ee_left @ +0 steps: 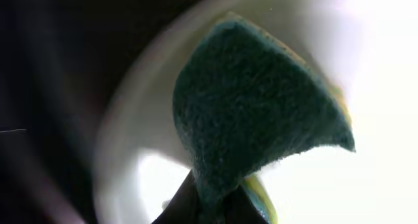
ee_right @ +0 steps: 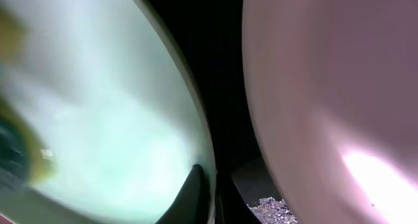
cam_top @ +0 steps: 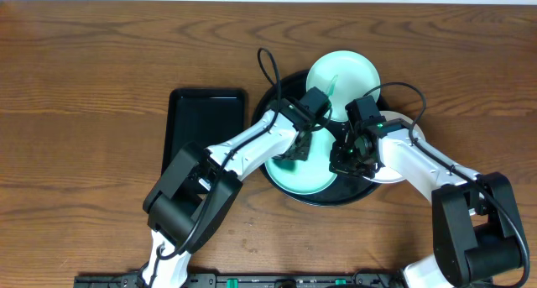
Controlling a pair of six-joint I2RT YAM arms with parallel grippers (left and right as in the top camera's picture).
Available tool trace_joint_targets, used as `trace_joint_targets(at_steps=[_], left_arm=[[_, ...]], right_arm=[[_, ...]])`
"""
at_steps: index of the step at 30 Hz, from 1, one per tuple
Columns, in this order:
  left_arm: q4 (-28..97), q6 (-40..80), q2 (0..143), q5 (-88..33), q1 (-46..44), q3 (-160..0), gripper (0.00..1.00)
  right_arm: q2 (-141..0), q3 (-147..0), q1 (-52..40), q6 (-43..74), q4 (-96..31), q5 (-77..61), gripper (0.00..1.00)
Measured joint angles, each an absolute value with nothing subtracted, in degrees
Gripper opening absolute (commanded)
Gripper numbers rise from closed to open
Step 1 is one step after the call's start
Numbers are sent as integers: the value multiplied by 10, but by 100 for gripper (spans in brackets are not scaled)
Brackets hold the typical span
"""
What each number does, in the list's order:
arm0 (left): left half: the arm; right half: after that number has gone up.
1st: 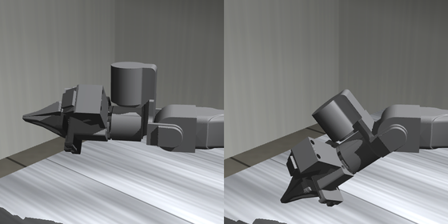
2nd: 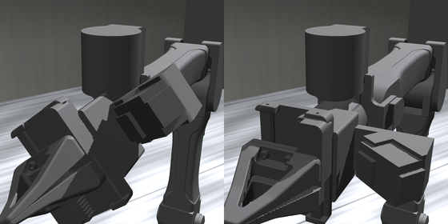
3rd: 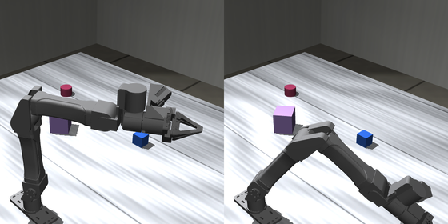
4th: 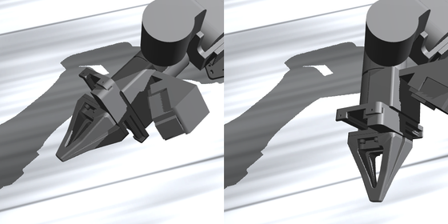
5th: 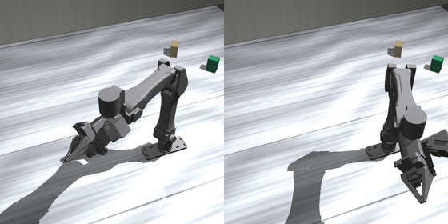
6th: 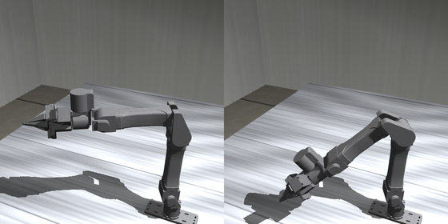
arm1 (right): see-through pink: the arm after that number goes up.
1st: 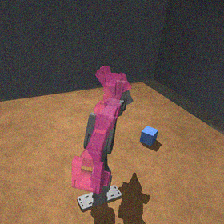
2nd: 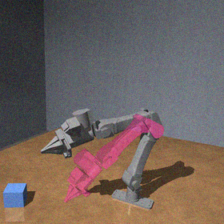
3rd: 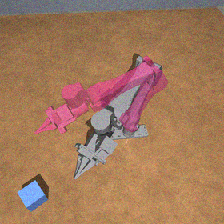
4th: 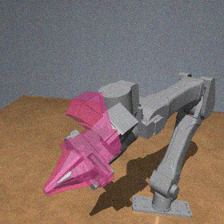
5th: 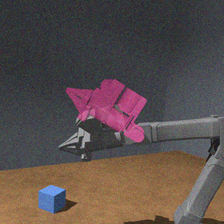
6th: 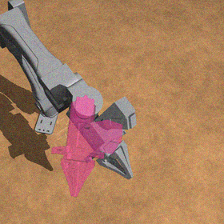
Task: Clean dirty plates on tray and stack at the side
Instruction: 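Scrub the mint plate with the sponge while the right gripper holds its rim, then return the sponge to the small black tray with the left gripper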
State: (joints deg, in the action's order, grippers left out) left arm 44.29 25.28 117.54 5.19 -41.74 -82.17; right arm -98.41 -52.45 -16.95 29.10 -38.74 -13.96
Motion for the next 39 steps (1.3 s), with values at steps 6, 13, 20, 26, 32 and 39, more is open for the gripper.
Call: trace_joint_targets(at_steps=[6, 13, 20, 26, 32, 39], left_arm=[[493, 261, 1177, 131, -420, -834, 7], [531, 270, 1174, 123, -419, -855, 7], [587, 269, 1061, 111, -374, -855, 7], [601, 254, 970, 114, -263, -855, 8], [532, 225, 1001, 75, -132, -783, 7], [496, 189, 1049, -36, -57, -725, 49]], right_arm=[[-984, -524, -170, 291, -387, -140, 1], [-984, -524, -170, 291, -387, -140, 1], [-984, -524, -170, 291, -387, -137, 1], [-984, -525, -170, 291, -387, -135, 1], [-984, -525, -170, 291, -387, -134, 1], [-984, -525, -170, 291, -387, -133, 1]])
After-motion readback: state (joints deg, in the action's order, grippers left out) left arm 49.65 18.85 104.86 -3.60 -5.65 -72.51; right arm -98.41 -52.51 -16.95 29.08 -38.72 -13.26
